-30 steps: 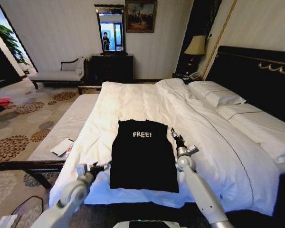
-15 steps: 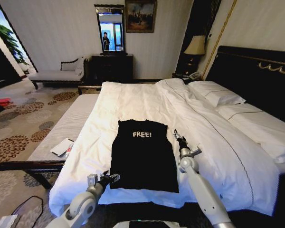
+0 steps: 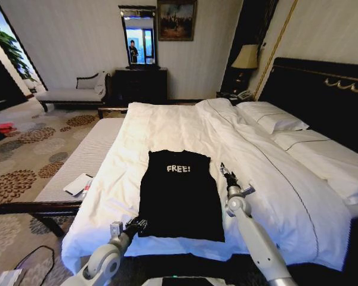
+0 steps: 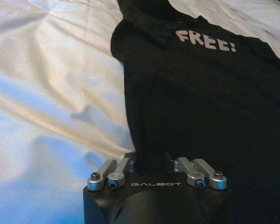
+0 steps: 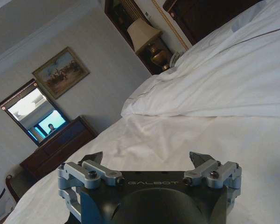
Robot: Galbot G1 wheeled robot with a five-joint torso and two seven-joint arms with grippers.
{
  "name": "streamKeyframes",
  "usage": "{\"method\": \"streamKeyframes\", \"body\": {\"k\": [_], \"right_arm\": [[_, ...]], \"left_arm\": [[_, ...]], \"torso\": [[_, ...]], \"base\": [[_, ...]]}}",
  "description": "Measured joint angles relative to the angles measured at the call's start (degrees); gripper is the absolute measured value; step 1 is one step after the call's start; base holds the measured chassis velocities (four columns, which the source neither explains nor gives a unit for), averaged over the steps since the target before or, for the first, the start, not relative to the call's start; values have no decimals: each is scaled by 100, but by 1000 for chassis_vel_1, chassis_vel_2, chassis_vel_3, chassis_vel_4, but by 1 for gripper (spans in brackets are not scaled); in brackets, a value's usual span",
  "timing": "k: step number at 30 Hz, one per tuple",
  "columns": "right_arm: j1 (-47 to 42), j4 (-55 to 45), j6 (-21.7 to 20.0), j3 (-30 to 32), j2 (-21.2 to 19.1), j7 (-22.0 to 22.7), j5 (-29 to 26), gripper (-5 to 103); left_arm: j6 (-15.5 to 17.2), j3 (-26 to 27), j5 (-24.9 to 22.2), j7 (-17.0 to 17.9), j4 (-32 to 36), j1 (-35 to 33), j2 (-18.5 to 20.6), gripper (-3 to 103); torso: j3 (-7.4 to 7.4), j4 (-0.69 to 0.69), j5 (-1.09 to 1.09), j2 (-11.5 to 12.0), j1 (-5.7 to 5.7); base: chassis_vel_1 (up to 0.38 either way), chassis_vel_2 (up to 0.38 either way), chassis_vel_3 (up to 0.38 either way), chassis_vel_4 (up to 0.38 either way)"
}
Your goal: Fold the clothes on the bed.
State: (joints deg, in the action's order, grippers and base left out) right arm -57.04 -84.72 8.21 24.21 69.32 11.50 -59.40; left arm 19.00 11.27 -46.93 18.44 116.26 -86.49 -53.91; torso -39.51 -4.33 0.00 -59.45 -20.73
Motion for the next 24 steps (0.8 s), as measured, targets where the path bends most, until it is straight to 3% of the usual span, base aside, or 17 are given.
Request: {"method": "streamKeyframes", "body": {"k": [2, 4, 10, 24], "right_arm": [[5, -13, 0, -1, -11, 13, -3, 100], [7, -19, -1, -2, -14, 18, -4, 100], [2, -35, 0, -2, -20, 32, -5, 100], [7, -68, -5, 23, -79, 41, -26, 100]], "left_arm": [[0, 6, 8, -7, 34, -54, 0, 24], [0, 16, 15, -10, 48, -79, 1, 24], [-2, 76, 45, -17, 127, -187, 17, 1], [129, 526, 265, 55, 472, -818, 530, 0]], "torso": [[0, 1, 0, 0, 0], [0, 1, 0, 0, 0], [0, 0, 0, 0, 0], [0, -1, -1, 0, 0]], "base": [[0, 0, 0, 0], [0, 0, 0, 0], [0, 0, 0, 0], [0, 0, 0, 0]]}}
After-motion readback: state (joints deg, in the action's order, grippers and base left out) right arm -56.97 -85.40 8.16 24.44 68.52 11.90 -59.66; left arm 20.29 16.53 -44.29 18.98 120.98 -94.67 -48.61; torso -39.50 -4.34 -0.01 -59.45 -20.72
